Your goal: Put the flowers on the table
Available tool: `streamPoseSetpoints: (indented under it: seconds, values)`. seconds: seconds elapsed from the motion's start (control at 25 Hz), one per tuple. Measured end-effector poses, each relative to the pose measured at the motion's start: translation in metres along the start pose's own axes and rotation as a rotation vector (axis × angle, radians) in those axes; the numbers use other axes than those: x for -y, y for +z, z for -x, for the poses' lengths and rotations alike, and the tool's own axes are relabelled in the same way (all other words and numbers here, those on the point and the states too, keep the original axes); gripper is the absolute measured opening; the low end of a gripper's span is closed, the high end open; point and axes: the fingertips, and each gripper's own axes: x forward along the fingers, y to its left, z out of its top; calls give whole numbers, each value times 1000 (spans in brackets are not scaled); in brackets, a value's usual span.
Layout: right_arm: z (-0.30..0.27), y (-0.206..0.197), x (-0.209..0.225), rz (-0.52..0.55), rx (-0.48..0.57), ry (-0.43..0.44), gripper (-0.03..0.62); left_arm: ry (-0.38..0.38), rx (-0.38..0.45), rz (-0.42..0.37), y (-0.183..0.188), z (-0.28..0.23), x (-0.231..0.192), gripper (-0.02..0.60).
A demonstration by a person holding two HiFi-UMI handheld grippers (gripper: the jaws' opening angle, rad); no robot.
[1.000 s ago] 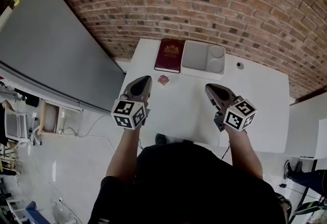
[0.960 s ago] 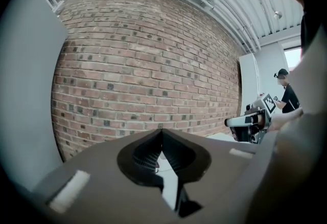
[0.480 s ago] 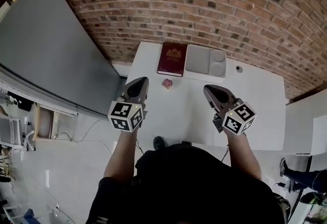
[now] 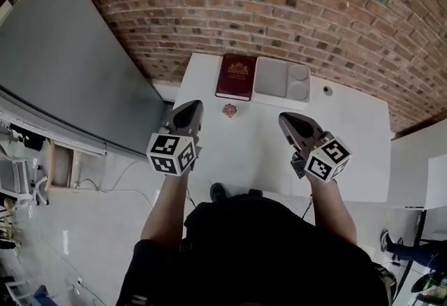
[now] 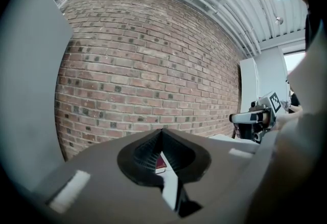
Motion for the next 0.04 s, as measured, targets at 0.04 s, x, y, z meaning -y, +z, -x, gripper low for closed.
streamPoseSetpoints:
  seconds: [0.04]
  values:
    - [0, 1, 0, -3, 3, 1, 9, 1, -2, 1, 0, 0, 0, 9]
